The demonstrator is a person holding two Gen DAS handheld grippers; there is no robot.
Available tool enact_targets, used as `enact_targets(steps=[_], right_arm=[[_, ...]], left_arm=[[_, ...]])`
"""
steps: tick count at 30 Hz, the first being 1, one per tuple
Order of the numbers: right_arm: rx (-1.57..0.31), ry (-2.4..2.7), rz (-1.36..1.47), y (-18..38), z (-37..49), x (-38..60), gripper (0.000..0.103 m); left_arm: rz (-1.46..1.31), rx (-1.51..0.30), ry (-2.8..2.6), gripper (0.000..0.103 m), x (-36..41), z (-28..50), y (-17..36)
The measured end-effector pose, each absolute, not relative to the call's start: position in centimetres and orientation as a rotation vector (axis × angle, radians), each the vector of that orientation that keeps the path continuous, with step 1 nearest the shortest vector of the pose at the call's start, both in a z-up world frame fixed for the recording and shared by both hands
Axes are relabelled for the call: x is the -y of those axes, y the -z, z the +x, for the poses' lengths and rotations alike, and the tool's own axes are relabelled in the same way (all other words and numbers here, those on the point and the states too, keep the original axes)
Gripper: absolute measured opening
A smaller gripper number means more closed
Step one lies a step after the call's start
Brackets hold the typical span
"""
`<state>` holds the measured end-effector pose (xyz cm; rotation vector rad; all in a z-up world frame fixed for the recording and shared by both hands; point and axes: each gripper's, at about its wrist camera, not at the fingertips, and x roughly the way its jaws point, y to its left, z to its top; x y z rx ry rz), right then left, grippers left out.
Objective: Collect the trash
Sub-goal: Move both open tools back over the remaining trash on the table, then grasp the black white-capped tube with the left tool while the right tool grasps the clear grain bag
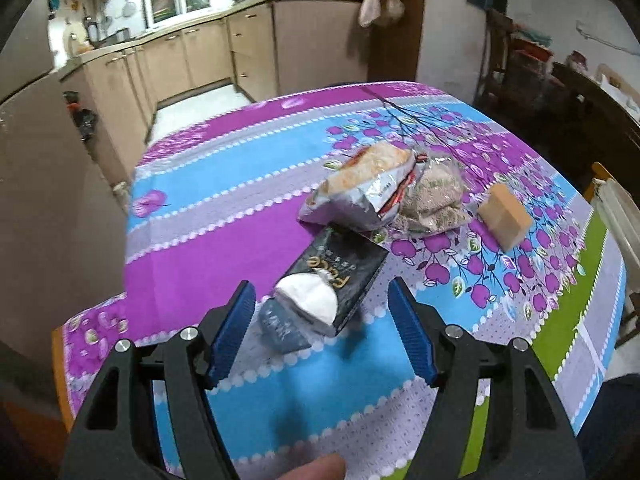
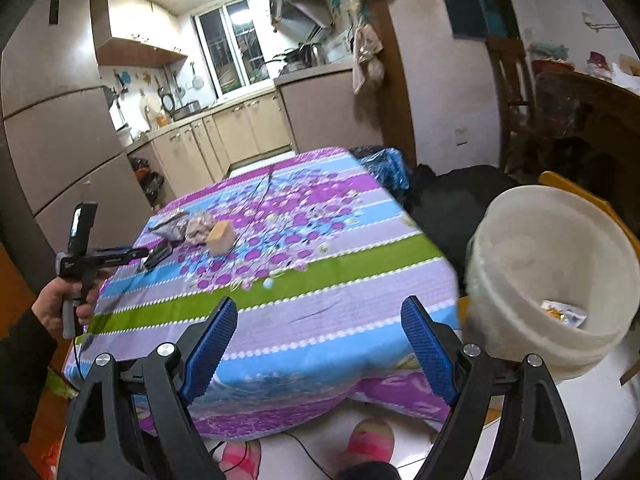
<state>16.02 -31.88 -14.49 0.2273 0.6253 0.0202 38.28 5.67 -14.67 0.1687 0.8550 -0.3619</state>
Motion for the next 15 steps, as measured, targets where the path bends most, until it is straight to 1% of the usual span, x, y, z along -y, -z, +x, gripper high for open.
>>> enact_targets(steps=[3,6,12,15], right_arm=[[-0.650,-0.036,0.222,14.9,17.0,30.9,0.084],[-0.669,-0.055,0.216,14.9,17.7,30.2,0.084],[-0.676,-0.143,0.177,13.8,20.8,27.6,0.084],[-0.678,-0.220,0.158,12.9,23.2,25.8,0.084]], left_arm=[[0.174,-0.853,0.395,0.066,-5.3,39.0,15.2],[0.183,-0.856,0.412,0.070,-5.0,39.8,15.8],[0.192,-0.872,0.435,0.070,-5.0,40.7,17.0],[0.197,-0.865,0.451,0.060,-4.9,40.5,17.0]])
